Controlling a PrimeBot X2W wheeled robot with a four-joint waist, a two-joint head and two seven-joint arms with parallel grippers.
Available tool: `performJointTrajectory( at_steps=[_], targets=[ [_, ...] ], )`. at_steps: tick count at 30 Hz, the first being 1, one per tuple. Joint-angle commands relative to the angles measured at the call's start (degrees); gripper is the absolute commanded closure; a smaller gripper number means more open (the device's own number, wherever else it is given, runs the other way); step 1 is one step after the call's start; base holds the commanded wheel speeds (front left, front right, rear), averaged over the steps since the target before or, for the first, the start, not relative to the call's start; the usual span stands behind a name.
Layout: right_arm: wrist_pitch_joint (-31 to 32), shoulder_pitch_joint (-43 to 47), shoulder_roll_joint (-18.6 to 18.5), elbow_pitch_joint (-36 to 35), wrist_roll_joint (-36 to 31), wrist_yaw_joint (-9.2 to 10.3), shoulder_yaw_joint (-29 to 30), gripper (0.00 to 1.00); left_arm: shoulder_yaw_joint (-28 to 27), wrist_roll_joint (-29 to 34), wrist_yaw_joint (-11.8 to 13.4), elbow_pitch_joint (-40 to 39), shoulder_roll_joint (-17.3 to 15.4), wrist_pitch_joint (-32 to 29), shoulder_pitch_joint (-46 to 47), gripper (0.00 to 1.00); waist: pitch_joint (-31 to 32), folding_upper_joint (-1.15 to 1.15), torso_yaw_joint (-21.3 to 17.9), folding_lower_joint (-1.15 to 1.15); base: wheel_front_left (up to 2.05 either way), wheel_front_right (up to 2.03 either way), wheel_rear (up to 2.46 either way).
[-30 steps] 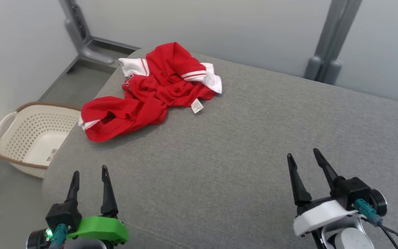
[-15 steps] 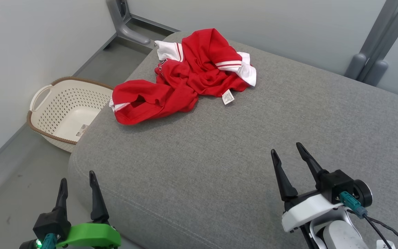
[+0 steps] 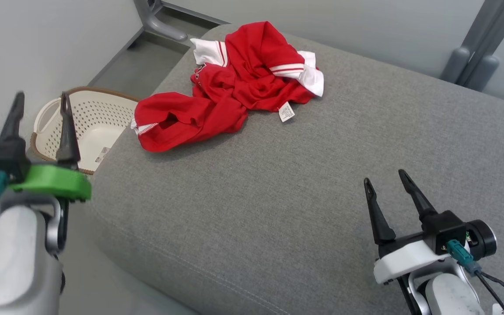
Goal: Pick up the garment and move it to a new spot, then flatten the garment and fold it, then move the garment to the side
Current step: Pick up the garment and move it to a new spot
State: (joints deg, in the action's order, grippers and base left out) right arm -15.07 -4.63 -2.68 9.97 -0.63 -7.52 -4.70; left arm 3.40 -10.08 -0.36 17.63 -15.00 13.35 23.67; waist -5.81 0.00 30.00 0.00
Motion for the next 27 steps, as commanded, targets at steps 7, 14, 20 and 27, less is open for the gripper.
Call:
performJointTrajectory(
  at_steps=[7,14,20,27],
  targets=[
    [-0.17,-3.95,-0.34,-0.5,-4.09,0.06,-0.15,0.0,0.56,-3.35,-4.44,13.61,-0.74,-5.58,19.68,0.0,-10.76,0.0,-8.2,0.0,0.0,0.0,0.0],
    [0.1,-6.13,-0.34,-0.98,-5.98,0.06,-0.38,0.0,3.41,-4.15,-6.19,30.32,-0.79,-9.31,27.0,0.0,-16.19,0.0,-12.41,0.0,0.0,0.0,0.0],
    [0.2,-6.3,-0.32,-1.61,-6.8,0.06,1.25,0.0,7.85,-7.53,-7.05,38.89,1.72,-12.7,27.83,0.0,-18.7,0.0,-13.55,0.0,0.0,0.0,0.0],
    [0.12,-6.6,-0.29,-1.45,-6.92,0.06,1.31,0.0,17.01,-15.88,-7.06,40.03,1.33,-16.96,26.26,0.32,-19.22,0.0,-13.2,0.0,0.0,0.0,0.0]
  ],
)
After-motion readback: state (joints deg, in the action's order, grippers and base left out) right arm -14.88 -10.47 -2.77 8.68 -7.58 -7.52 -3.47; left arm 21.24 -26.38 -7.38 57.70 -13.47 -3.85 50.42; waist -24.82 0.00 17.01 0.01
